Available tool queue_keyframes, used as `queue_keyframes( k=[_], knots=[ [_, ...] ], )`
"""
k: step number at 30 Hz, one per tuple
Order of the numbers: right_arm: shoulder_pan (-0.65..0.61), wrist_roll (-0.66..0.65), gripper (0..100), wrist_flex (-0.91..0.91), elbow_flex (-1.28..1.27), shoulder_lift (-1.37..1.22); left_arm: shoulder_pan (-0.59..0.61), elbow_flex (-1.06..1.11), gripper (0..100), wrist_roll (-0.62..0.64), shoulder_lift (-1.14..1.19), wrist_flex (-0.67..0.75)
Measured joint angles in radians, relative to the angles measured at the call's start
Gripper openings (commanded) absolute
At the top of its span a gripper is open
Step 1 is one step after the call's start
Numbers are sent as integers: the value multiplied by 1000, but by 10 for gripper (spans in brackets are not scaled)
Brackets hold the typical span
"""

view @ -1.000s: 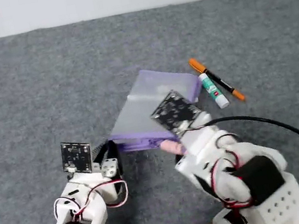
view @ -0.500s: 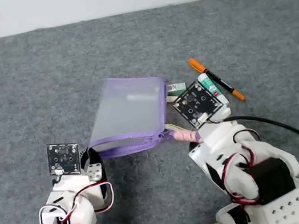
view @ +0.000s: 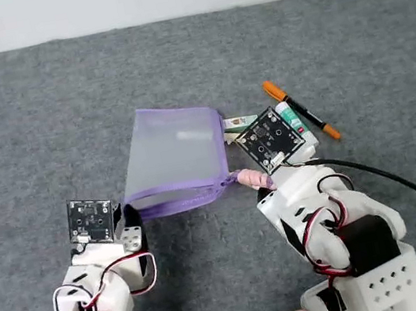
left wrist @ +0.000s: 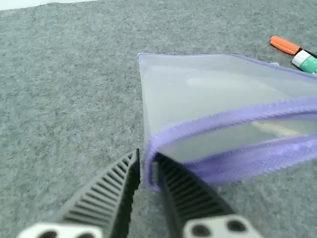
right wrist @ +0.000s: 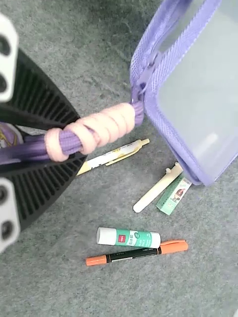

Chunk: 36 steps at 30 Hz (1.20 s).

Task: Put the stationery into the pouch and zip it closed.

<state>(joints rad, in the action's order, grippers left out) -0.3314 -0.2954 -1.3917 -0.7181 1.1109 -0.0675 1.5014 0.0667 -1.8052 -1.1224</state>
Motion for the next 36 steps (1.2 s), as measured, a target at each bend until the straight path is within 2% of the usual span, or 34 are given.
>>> queue_keyframes(
  k=[3,10,13,16,19,26,31,33,36],
  knots=[
    [0,0,7,0,0,0,2,48,207,-8,0,66],
    [0,0,7,0,0,0,2,167,205,5,0,213],
    [0,0,7,0,0,0,2,192,137,9,0,233],
    [0,0,7,0,0,0,2,192,5,9,0,250],
    [0,0,7,0,0,0,2,192,10,11,0,269],
    [0,5,7,109,0,0,5,48,11,11,0,127],
    [0,97,10,157,-5,-2,60,-58,11,15,0,6],
    [0,132,48,157,-5,-2,75,-83,11,15,0,-9],
    [0,175,167,118,-5,-14,95,-115,11,11,0,-17]
  ],
)
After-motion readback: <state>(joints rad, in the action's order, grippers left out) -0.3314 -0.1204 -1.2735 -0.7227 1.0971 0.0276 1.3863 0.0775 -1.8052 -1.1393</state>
